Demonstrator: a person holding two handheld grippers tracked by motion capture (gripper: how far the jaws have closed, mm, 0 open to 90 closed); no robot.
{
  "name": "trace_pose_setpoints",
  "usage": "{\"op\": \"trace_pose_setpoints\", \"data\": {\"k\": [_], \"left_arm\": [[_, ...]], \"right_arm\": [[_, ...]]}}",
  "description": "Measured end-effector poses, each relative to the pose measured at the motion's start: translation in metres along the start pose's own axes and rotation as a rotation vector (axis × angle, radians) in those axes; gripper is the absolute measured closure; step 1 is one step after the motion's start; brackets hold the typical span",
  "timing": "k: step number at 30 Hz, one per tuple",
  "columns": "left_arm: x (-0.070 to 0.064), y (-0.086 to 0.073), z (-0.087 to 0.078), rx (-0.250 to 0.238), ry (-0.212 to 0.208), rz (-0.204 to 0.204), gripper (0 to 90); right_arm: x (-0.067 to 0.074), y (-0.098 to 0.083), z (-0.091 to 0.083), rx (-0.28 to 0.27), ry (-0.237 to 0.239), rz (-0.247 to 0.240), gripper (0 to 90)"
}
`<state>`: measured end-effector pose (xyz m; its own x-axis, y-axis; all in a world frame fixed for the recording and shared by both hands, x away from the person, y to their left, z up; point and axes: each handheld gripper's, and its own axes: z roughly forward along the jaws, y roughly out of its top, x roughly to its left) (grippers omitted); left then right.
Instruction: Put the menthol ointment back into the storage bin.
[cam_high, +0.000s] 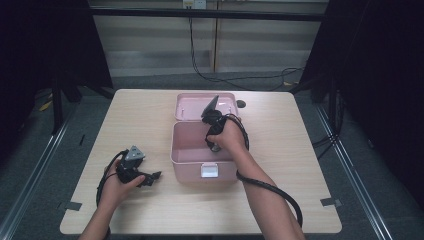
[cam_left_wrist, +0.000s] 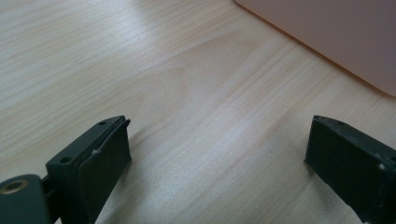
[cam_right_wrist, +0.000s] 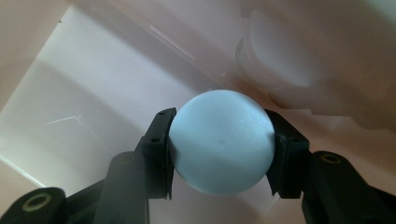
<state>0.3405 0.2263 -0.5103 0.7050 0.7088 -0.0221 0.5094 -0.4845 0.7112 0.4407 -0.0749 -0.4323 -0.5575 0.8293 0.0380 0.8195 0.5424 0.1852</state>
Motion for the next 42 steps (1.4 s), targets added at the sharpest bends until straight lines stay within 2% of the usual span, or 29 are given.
{"op": "trace_pose_setpoints", "data": {"k": [17,42], "left_arm": [[0.0,0.0,0.0,-0.001,-0.002,0.001,5.9],[0.001,0.0,0.0,-0.002,-0.003,0.005,5.8]], "right_arm": [[0.004,0.0,0.007,-0.013,-0.006,0.02,50.4],[0.006,-0.002,0.016,-0.017,0.003,0.014,50.1]]}}
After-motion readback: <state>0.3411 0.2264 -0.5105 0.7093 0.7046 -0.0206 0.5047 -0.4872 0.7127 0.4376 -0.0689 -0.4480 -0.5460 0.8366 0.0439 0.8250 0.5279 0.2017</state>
